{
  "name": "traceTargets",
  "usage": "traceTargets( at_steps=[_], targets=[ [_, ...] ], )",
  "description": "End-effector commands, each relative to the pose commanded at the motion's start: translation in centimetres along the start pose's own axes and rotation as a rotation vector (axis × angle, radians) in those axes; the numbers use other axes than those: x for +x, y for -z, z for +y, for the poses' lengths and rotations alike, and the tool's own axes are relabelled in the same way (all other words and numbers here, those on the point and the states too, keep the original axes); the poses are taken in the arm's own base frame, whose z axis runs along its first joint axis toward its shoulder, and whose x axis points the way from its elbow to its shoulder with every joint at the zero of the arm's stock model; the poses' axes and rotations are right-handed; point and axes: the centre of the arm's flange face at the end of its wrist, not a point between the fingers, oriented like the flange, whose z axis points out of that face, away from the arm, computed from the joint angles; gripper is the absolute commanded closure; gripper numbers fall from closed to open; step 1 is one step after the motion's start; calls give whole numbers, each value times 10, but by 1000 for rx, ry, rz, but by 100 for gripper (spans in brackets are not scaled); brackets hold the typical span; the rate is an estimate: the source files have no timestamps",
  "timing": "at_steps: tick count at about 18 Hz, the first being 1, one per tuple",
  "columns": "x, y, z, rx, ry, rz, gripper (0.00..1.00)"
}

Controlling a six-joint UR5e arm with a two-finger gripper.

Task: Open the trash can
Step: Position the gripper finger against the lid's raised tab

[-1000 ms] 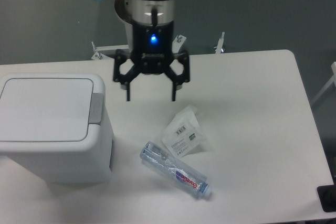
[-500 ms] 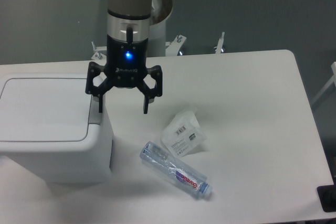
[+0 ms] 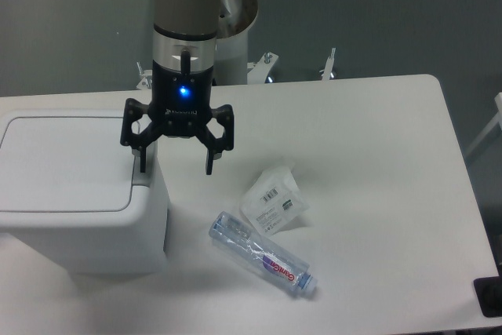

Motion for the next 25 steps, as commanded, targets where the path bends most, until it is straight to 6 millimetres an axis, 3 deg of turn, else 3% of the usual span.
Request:
traceTargets(
  at_steps=[25],
  targets=[
    [-3,-10,0,-14,6,5,0]
  ],
)
